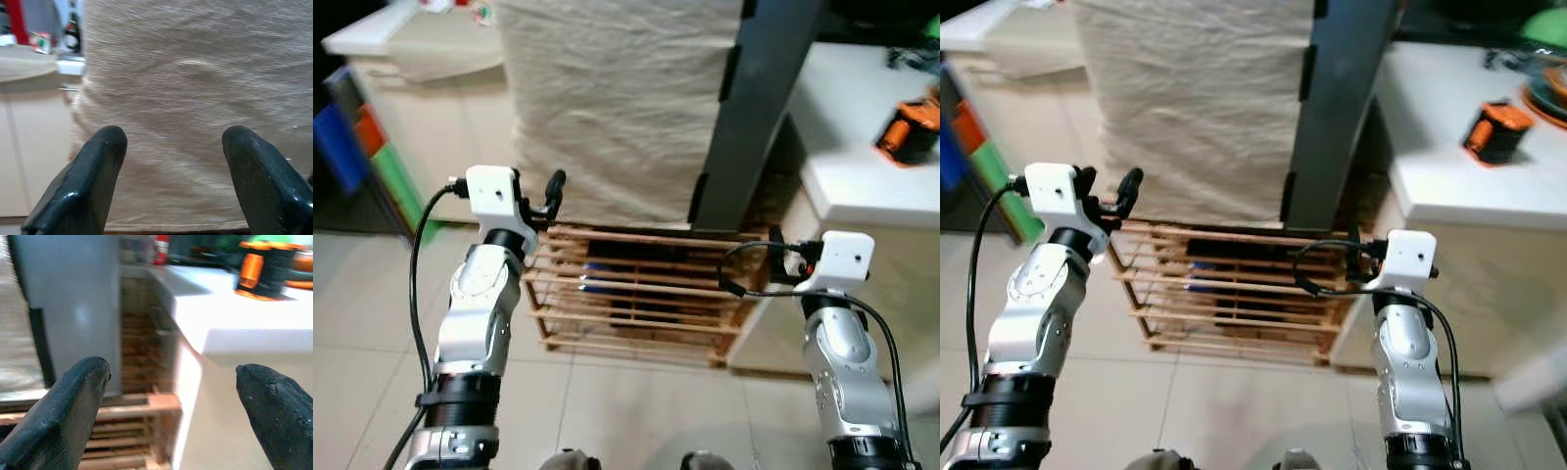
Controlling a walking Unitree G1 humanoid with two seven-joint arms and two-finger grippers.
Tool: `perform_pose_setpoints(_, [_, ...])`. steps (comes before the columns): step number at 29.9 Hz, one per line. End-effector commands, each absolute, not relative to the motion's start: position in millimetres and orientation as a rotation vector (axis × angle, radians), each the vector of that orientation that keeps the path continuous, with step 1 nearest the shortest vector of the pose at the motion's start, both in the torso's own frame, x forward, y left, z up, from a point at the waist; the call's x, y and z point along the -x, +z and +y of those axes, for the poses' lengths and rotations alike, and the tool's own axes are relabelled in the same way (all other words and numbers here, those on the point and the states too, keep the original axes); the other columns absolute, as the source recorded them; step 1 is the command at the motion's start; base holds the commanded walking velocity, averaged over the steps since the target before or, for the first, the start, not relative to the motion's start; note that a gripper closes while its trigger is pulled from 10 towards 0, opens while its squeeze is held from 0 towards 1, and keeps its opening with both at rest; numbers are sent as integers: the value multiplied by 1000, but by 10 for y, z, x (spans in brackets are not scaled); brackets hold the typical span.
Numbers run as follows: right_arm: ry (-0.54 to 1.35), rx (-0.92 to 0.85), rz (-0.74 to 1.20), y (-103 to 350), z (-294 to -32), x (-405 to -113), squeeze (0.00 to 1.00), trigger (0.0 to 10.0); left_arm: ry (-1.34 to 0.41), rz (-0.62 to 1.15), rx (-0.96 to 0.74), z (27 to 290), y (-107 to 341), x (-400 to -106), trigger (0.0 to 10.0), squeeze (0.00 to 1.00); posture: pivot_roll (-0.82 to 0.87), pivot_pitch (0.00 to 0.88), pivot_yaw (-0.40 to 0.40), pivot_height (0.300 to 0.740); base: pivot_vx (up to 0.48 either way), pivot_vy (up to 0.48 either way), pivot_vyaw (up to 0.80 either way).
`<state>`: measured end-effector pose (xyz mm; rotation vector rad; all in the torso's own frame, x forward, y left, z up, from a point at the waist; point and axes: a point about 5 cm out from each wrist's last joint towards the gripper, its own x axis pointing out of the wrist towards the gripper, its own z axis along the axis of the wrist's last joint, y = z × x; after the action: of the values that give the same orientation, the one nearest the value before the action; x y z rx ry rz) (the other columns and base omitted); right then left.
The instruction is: Restocking fridge
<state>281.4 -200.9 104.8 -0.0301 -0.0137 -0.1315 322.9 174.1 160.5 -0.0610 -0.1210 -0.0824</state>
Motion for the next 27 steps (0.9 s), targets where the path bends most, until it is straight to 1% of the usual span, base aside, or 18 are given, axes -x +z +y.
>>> perform_pose_setpoints(1, [-139,36,-28,1061,-2031,-2834,0,10000,-95,-113,85,1691,1633,-3268,10000,0,-97,0,40,736,0,480,-800])
perform_pose_setpoints(8, [-133,37,-27,1040,-2024,-2836,0,10000,-97,-87,95,1713,1591,-3244,10000,0,-92,0,40,736,0,480,-800])
perform_pose_setpoints(11, [-125,35,-28,1036,-2002,-2835,0,10000,-82,-85,64,1755,1593,-3253,10000,0,-91,0,41,736,0,480,-800])
perform_pose_setpoints(14, [-112,37,-33,1036,-1977,-2839,0,10000,-104,-101,84,1740,1616,-3252,10000,0,-91,0,42,736,0,480,-800])
perform_pose_setpoints(18, [-109,34,-37,1039,-1967,-2856,0,10000,-163,-132,119,1652,1655,-3201,10000,0,-90,0,42,736,0,480,-800])
perform_pose_setpoints(24, [-103,33,-38,1039,-1964,-2866,0,10000,-164,-148,127,1666,1675,-3168,10000,0,-84,0,37,736,0,480,-800])
perform_pose_setpoints(27, [-97,32,-40,1040,-1955,-2872,0,10000,-206,-193,126,1628,1748,-3132,10000,0,-78,0,34,736,0,480,-800])
